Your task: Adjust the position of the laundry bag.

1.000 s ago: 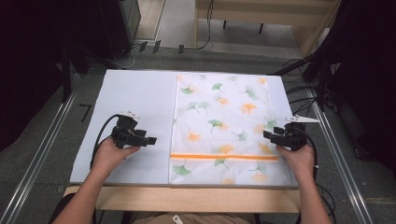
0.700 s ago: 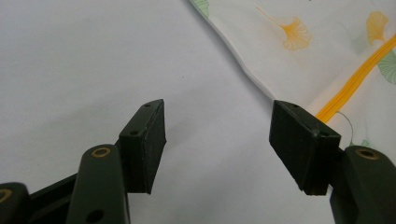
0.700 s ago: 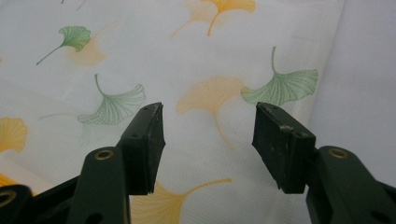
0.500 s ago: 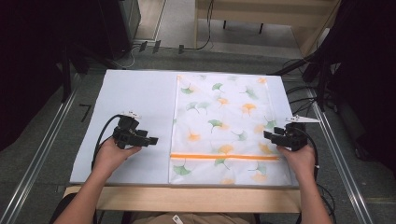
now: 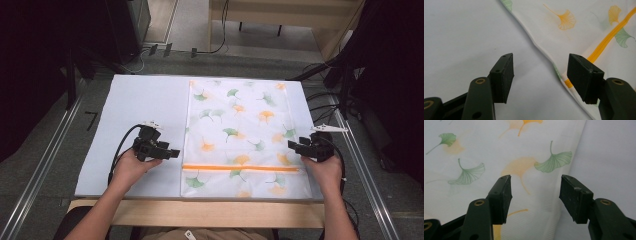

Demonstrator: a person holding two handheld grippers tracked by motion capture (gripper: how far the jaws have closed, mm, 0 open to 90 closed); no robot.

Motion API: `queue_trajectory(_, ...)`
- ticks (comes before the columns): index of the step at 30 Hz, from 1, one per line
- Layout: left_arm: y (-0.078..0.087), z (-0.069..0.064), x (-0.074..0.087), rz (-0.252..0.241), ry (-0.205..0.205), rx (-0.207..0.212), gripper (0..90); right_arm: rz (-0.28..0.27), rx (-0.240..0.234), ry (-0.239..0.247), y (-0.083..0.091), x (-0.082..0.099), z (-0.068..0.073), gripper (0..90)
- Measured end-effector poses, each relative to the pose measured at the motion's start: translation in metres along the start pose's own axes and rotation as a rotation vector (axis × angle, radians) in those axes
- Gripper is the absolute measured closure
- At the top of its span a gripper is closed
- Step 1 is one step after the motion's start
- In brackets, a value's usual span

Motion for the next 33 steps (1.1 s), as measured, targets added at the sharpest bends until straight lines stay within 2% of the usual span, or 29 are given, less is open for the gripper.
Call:
queue_trajectory(5,-0.014,-0.005,-0.002,0.015,-0.003,0.028,39.9,0.024,0.019,-0.012,-0.003,0.003,-0.005,44.1)
queue_trajectory(8,-0.020,-0.007,-0.003,0.033,-0.013,0.020,39.9,0.033,0.025,-0.015,-0.004,0.005,-0.007,43.3)
queue_trajectory(13,-0.031,-0.005,-0.003,0.065,0.007,-0.005,40.1,0.051,0.029,-0.007,-0.008,0.008,-0.009,43.2)
queue_trajectory(16,-0.034,-0.006,-0.004,0.057,0.014,-0.007,41.4,0.065,0.039,-0.005,-0.010,0.010,-0.010,43.2)
queue_trajectory(18,-0.036,-0.007,-0.004,0.059,0.004,-0.013,41.4,0.075,0.042,-0.007,-0.012,0.012,-0.011,43.2)
queue_trajectory(23,-0.041,-0.012,-0.007,0.056,-0.003,-0.008,44.4,0.067,0.049,0.002,-0.013,0.012,-0.009,44.0)
queue_trajectory(27,-0.046,-0.017,-0.008,0.054,-0.020,-0.022,47.5,0.064,0.019,0.012,-0.015,0.011,-0.003,50.4)
queue_trajectory(29,-0.046,-0.018,-0.008,0.057,-0.026,-0.023,48.7,0.065,0.023,0.023,-0.015,0.011,0.000,52.4)
queue_trajectory(30,-0.047,-0.018,-0.008,0.048,-0.018,-0.025,50.1,0.068,0.020,0.016,-0.015,0.010,0.001,53.1)
queue_trajectory(33,-0.047,-0.018,-0.008,0.050,-0.034,-0.039,55.8,0.071,0.018,0.012,-0.015,0.010,0.001,59.3)
Point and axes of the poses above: each handheld gripper's, and its own axes: y roughly backward along the jaws, x roughly out of its underside, z roughly to its left, the point moved 2 cm from there along -y, roughly forward along the jaws, and after that the axes turned 7 degrees about x, right-handed, at the moved point
